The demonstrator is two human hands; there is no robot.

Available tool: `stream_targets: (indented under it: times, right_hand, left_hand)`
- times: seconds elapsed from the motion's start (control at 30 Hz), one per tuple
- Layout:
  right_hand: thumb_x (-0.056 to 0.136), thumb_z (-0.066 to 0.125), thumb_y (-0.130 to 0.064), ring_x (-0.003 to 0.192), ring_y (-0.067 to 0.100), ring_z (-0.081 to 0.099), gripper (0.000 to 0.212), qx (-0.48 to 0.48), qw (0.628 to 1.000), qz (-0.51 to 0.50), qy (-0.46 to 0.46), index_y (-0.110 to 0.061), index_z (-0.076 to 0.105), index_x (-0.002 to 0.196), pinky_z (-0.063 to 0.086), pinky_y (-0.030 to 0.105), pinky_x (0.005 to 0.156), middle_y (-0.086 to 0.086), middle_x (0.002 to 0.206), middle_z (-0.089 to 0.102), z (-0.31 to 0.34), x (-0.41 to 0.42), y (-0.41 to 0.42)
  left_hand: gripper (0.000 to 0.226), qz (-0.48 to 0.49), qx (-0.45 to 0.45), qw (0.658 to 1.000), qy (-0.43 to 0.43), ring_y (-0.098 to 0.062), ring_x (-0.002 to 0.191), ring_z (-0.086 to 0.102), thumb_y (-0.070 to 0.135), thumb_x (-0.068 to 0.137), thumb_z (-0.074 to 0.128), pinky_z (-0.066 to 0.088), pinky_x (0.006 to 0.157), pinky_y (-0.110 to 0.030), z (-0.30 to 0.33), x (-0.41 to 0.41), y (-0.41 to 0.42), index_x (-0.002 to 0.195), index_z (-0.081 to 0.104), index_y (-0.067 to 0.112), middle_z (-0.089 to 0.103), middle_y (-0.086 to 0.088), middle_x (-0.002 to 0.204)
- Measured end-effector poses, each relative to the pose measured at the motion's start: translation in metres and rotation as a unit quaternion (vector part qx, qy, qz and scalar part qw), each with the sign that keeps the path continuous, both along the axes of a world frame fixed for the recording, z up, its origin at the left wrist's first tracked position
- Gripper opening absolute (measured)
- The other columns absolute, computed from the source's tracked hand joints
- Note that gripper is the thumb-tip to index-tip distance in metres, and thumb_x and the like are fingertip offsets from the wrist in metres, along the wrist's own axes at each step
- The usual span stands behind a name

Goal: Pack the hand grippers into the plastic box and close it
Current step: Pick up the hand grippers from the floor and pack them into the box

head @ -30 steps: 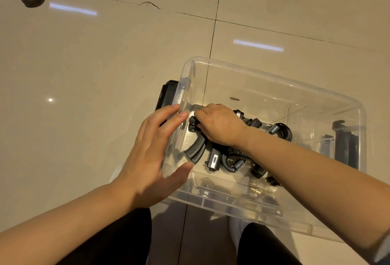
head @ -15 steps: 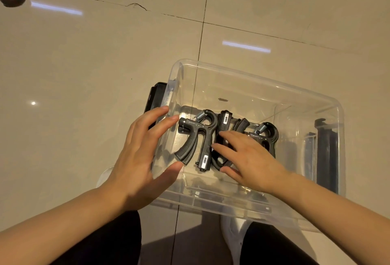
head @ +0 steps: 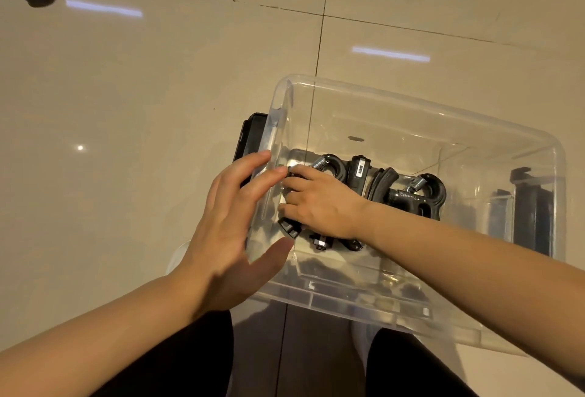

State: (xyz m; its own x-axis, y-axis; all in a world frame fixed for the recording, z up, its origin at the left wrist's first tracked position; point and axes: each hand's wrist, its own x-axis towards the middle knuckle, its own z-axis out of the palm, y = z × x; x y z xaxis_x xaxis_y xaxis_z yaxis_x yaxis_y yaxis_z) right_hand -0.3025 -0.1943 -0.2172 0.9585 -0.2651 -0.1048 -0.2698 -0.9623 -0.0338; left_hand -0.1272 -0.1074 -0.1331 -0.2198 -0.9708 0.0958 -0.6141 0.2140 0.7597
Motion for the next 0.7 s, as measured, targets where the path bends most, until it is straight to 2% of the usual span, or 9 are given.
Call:
stream_targets:
  times: [0.1, 0.2, 0.33, 0.43, 0.53, 0.63, 0.7]
  right_hand:
    - [0.083, 0.056, -0.002, 0.073, 0.026, 0.056, 0.011, -0.034, 0.999, 0.021, 0.004, -0.011, 0.062, 0.079, 0.042, 0.042, 0.096, 0.001, 0.064, 0.059, -0.003, 0.000, 0.005]
    - [0.084, 0.056, -0.004, 0.069, 0.024, 0.055, 0.010, -0.038, 0.999, -0.006, 0.013, -0.012, 0.062, 0.084, 0.042, 0.041, 0.094, 0.000, 0.066, 0.059, -0.006, -0.001, 0.003]
    - [0.081, 0.064, -0.014, 0.070, 0.023, 0.059, 0.004, 0.023, 0.999, -0.035, 0.034, -0.017, 0.066, 0.083, 0.043, 0.042, 0.093, -0.003, 0.066, 0.061, -0.005, 0.002, 0.001]
    - [0.082, 0.064, -0.018, 0.066, 0.022, 0.059, 0.005, 0.068, 0.996, -0.052, 0.037, -0.018, 0.065, 0.078, 0.043, 0.042, 0.094, -0.004, 0.064, 0.062, -0.003, 0.001, 0.002]
    - [0.084, 0.063, -0.023, 0.072, 0.024, 0.061, 0.006, 0.101, 0.993, -0.050, 0.045, -0.017, 0.066, 0.084, 0.041, 0.045, 0.096, -0.002, 0.070, 0.064, 0.001, -0.001, 0.004]
    - [0.084, 0.064, -0.037, 0.092, 0.025, 0.061, 0.029, 0.126, 0.990, -0.060, 0.021, -0.017, 0.063, 0.104, 0.039, 0.046, 0.098, 0.001, 0.094, 0.067, 0.012, -0.006, 0.006]
    - [0.084, 0.062, -0.046, 0.103, 0.023, 0.059, 0.039, 0.126, 0.986, -0.110, -0.009, -0.017, 0.062, 0.111, 0.037, 0.045, 0.101, 0.001, 0.107, 0.065, 0.024, -0.017, 0.008]
  left_hand:
    - [0.065, -0.002, -0.013, 1.000, -0.012, -0.012, 0.137, 0.024, 0.038, 0.080, 0.055, 0.027, 0.109, -0.026, -0.001, 0.001, -0.001, 0.137, 0.030, 0.024, 0.024, 0.002, 0.146]
    - [0.065, -0.005, -0.016, 1.000, -0.010, -0.012, 0.137, 0.023, 0.036, 0.079, 0.056, 0.027, 0.110, -0.029, -0.002, 0.001, -0.001, 0.137, 0.030, 0.023, 0.025, 0.001, 0.146]
    - [0.066, -0.008, -0.012, 1.000, -0.008, -0.013, 0.138, 0.023, 0.035, 0.078, 0.057, 0.028, 0.110, -0.030, -0.002, 0.002, -0.001, 0.137, 0.030, 0.022, 0.024, 0.000, 0.146]
    - [0.066, -0.008, -0.009, 1.000, -0.007, -0.013, 0.138, 0.022, 0.036, 0.078, 0.057, 0.031, 0.109, -0.032, -0.002, 0.001, -0.001, 0.137, 0.030, 0.023, 0.024, 0.001, 0.146]
    - [0.066, -0.006, -0.006, 1.000, -0.007, -0.010, 0.138, 0.021, 0.038, 0.079, 0.056, 0.031, 0.109, -0.030, -0.001, 0.001, -0.001, 0.137, 0.029, 0.023, 0.023, 0.002, 0.147]
    - [0.065, -0.007, -0.013, 1.000, -0.012, -0.010, 0.138, 0.022, 0.038, 0.079, 0.056, 0.030, 0.109, -0.029, -0.002, 0.002, -0.001, 0.137, 0.030, 0.023, 0.024, 0.002, 0.146]
    - [0.065, -0.007, -0.011, 1.000, -0.013, -0.010, 0.138, 0.022, 0.039, 0.080, 0.055, 0.027, 0.110, -0.025, -0.002, 0.002, -0.001, 0.138, 0.030, 0.024, 0.023, 0.003, 0.147]
